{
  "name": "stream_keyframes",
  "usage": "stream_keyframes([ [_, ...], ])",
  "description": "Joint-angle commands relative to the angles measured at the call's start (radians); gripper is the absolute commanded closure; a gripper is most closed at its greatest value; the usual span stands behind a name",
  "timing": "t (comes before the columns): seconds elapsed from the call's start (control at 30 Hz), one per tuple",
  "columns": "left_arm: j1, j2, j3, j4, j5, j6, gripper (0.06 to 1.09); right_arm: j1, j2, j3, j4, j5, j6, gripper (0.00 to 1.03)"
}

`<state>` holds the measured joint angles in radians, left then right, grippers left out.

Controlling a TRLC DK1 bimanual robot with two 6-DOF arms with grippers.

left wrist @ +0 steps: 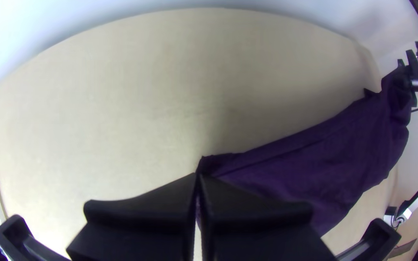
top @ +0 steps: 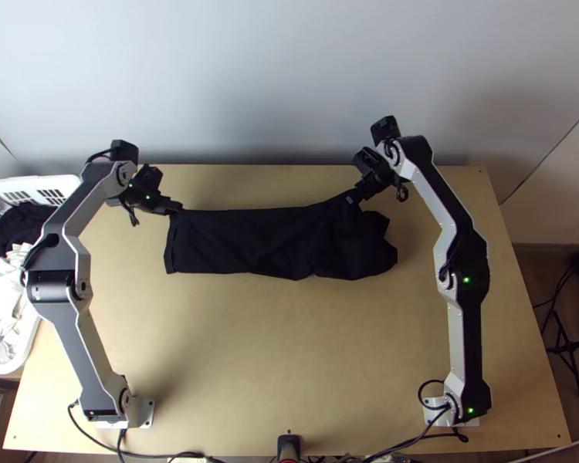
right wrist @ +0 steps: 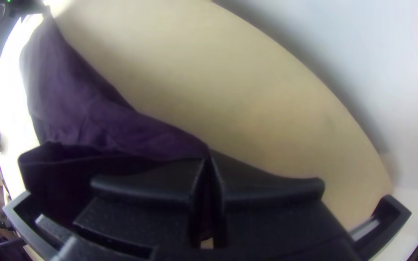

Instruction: Fold the t-shirt

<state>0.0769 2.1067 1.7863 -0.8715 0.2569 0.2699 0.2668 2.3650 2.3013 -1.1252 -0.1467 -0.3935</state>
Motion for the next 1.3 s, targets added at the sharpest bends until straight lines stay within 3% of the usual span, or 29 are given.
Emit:
stream_keyframes([
  [0.0, -0.006, 0.052, 0.015, 0.012, -0.004, -0.014, 1.05, -0.006, 0.042, 0.006, 0.013, 0.009, 0.021, 1.00],
  [0.03, -0.008, 0.052, 0.013, 0.012, -0.004, -0.018, 1.05, -0.005, 0.042, 0.006, 0.013, 0.009, 0.022, 0.98],
  [0.1, -0.011, 0.049, 0.012, 0.012, -0.002, -0.023, 1.03, -0.005, 0.036, 0.004, 0.013, 0.009, 0.039, 0.67],
  [0.13, -0.011, 0.044, 0.008, 0.011, 0.002, -0.024, 0.93, -0.005, 0.031, 0.004, 0.013, 0.009, 0.047, 0.46],
  [0.17, -0.011, 0.038, 0.008, 0.008, 0.010, -0.026, 0.79, -0.006, 0.027, 0.004, 0.011, 0.009, 0.054, 0.21],
  [0.2, -0.011, 0.029, 0.007, 0.002, 0.015, -0.029, 0.63, -0.006, 0.020, 0.004, 0.010, 0.009, 0.064, 0.03],
  [0.27, -0.009, 0.004, 0.004, -0.011, 0.019, -0.037, 0.43, -0.006, -0.007, 0.003, -0.001, 0.009, 0.067, 0.03],
  [0.47, -0.006, -0.129, -0.062, -0.070, 0.039, -0.047, 0.21, -0.003, -0.138, -0.002, -0.001, 0.007, 0.090, 0.03],
  [0.67, -0.022, -0.182, -0.153, -0.164, 0.039, -0.040, 0.19, 0.051, -0.283, -0.063, -0.004, -0.010, 0.122, 0.03],
  [0.93, -0.045, -0.166, -0.219, -0.112, 0.038, -0.064, 0.19, 0.187, -0.414, -0.315, 0.016, -0.021, 0.127, 0.03],
  [1.27, -0.052, -0.132, -0.212, -0.044, -0.021, -0.098, 0.19, 0.249, -0.418, -0.543, 0.123, -0.021, 0.122, 0.03],
])
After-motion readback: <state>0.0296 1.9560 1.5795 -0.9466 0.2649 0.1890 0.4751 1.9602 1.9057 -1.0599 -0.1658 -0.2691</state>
